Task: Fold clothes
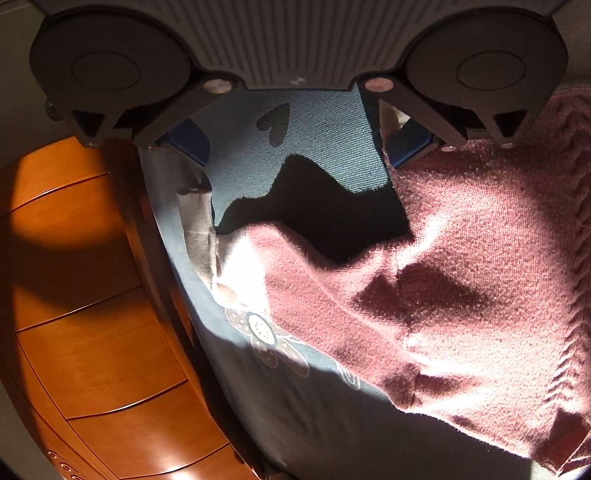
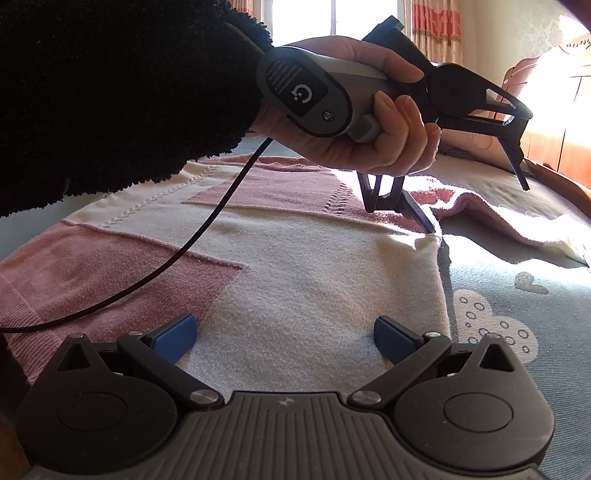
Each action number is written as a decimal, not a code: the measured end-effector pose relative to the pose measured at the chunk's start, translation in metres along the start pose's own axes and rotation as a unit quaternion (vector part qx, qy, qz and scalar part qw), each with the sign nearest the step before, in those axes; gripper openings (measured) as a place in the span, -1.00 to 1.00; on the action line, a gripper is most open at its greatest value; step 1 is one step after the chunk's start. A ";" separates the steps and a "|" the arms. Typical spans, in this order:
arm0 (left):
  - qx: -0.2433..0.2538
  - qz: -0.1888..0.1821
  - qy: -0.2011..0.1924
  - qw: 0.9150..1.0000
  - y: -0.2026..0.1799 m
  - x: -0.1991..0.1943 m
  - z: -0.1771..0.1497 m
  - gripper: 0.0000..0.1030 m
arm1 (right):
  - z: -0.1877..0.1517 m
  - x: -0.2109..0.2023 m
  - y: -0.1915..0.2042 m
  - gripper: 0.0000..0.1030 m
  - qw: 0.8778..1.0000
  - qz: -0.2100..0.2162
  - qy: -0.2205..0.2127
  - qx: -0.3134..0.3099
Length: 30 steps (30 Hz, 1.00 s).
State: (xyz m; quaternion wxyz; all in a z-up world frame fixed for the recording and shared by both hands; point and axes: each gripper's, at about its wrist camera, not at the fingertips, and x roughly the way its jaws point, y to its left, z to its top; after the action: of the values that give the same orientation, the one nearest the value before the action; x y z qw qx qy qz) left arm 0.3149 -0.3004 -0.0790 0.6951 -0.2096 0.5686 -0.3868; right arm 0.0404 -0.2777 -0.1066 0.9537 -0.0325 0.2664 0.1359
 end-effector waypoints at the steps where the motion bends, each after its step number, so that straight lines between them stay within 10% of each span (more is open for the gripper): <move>1: -0.007 -0.015 0.002 1.000 0.001 -0.005 -0.001 0.99 | 0.000 0.000 0.000 1.00 1.000 0.000 0.000 0.000; 13: -0.008 0.038 -0.012 0.999 0.010 0.001 -0.010 0.99 | 0.000 -0.003 -0.001 1.00 1.000 0.002 0.000 0.002; 19: 0.028 -0.004 0.011 1.000 -0.011 -0.012 -0.020 0.99 | 0.001 -0.003 -0.001 1.00 1.000 0.003 0.000 0.002; 30: 0.113 0.150 -0.036 0.982 -0.026 -0.111 -0.068 0.99 | -0.001 -0.004 -0.001 1.00 1.000 0.000 -0.004 0.006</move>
State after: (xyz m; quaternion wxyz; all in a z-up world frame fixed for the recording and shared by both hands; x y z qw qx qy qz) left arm 0.2364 -0.2199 -0.0085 0.7845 -0.0559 0.5209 -0.3319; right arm 0.0370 -0.2795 -0.1054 0.9549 -0.0262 0.2633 0.1349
